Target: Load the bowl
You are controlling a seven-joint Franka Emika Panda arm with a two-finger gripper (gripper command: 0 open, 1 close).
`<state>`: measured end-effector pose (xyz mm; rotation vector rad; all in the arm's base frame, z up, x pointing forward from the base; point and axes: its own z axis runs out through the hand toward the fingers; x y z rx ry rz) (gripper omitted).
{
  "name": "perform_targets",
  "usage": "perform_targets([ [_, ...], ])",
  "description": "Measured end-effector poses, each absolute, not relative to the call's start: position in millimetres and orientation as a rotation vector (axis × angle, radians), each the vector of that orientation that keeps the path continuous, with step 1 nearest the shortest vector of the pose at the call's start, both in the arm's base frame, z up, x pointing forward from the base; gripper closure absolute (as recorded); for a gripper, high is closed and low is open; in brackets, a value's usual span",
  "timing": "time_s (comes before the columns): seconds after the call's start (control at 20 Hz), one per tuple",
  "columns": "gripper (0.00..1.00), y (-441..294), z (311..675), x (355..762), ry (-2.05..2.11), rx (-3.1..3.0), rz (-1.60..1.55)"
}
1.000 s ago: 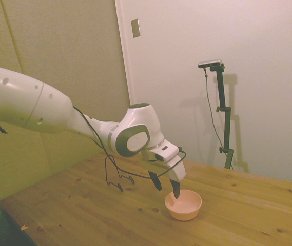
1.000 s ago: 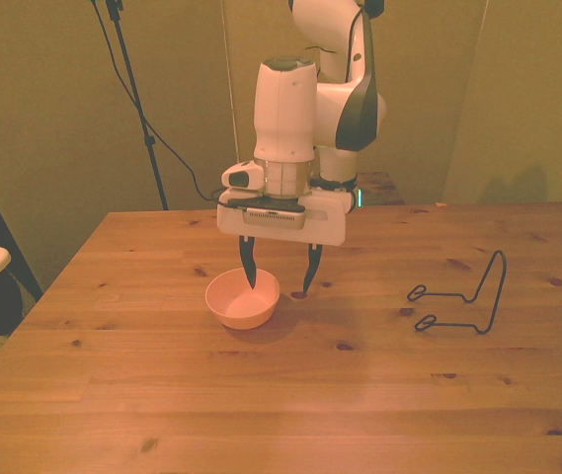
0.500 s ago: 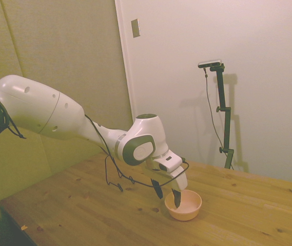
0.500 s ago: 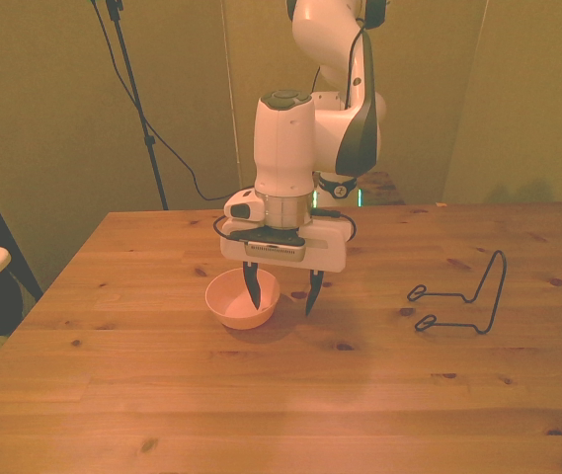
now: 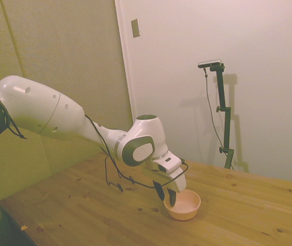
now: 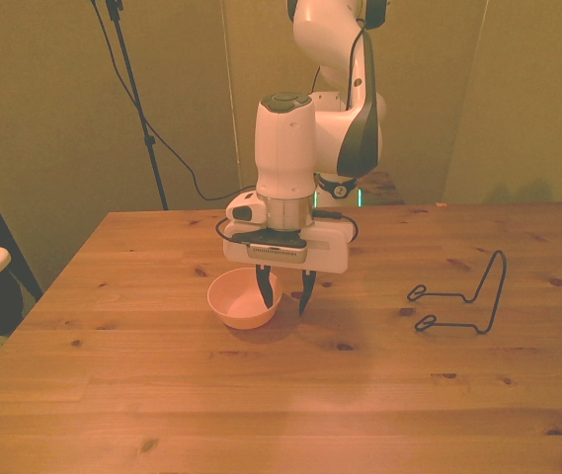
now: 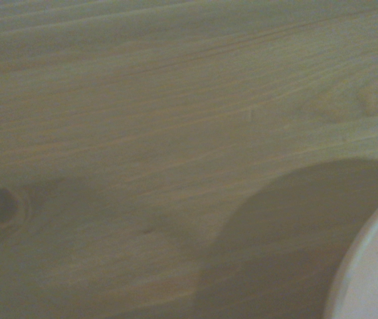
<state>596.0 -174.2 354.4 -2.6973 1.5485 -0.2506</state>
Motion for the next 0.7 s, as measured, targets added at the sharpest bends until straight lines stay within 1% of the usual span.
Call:
perform_targets([
  [0.45,1.0,-174,354,595,1.556,-2.68,-0.245],
  [0.7,1.0,-171,370,594,1.542,-2.669,-0.278],
])
